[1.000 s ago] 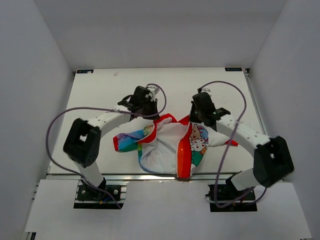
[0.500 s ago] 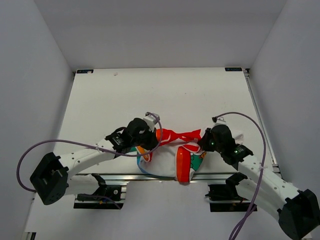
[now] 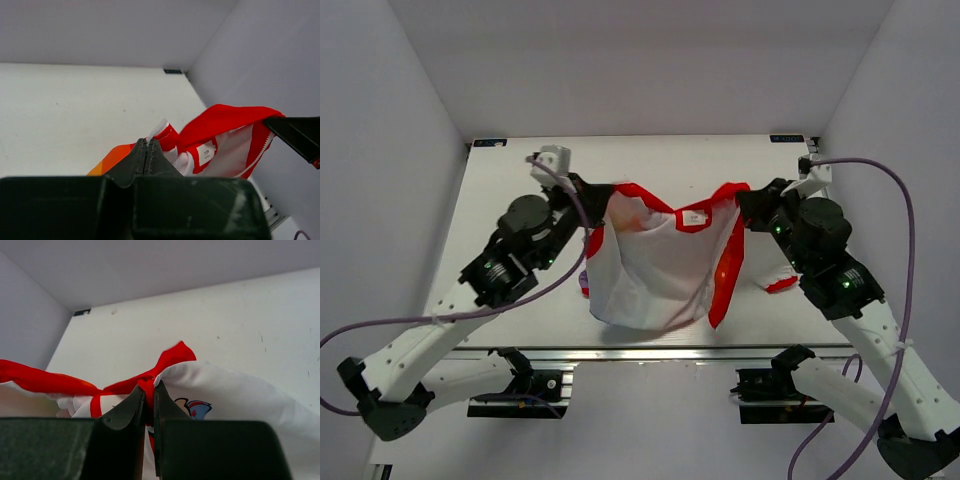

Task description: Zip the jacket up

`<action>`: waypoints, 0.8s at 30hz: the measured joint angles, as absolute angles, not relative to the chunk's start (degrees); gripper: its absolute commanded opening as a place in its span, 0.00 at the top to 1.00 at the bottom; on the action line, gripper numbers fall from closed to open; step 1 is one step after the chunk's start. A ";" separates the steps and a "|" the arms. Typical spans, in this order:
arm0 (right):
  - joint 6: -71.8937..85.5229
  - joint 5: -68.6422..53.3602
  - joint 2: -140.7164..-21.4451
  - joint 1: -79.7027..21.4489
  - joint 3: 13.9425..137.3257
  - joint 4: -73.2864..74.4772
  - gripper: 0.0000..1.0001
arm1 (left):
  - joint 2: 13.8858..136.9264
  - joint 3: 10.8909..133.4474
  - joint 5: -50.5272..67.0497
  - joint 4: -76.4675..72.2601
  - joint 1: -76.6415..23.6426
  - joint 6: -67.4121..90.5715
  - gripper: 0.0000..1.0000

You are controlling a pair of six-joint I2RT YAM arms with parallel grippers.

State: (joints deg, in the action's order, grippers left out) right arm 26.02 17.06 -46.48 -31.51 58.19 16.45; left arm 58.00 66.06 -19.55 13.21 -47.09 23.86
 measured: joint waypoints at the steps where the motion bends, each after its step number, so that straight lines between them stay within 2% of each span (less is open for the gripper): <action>1: 25.39 16.38 -46.63 -31.51 60.12 16.51 1.00 | 56.12 66.30 -20.32 12.97 -47.09 23.88 1.00; 4: 24.77 15.92 -48.10 -31.51 62.74 16.45 1.00 | 52.56 66.13 -22.28 13.30 -47.09 24.36 1.00; 7: 25.74 17.04 -50.61 -31.51 60.29 16.62 1.00 | 52.21 63.40 -23.40 14.06 -47.05 26.57 1.00; 10: 29.61 21.08 -54.78 -31.51 54.65 19.09 1.00 | 53.56 56.58 -21.76 17.04 -46.96 30.35 1.00; 16: 36.47 26.63 -62.96 -31.46 44.03 29.23 1.00 | 60.38 32.82 -9.89 27.31 -47.22 38.37 1.00; 17: 37.12 26.87 -63.48 -31.46 42.96 30.46 1.00 | 60.07 30.63 -7.90 29.08 -47.46 38.87 0.69; 19: 37.67 27.05 -63.81 -31.46 42.02 31.83 1.00 | 58.78 29.06 -3.11 32.03 -48.42 38.48 0.18; 20: 37.82 27.14 -63.77 -31.44 42.00 31.90 1.00 | 57.89 29.15 -1.23 32.08 -49.21 38.02 0.02; 24: 37.52 27.18 -63.51 -31.18 42.17 30.96 1.00 | 55.64 34.92 1.65 31.64 -51.51 37.41 0.02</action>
State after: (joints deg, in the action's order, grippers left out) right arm 37.52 27.18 -63.51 -31.18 42.17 30.96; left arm 55.64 34.92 1.65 31.64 -51.51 37.41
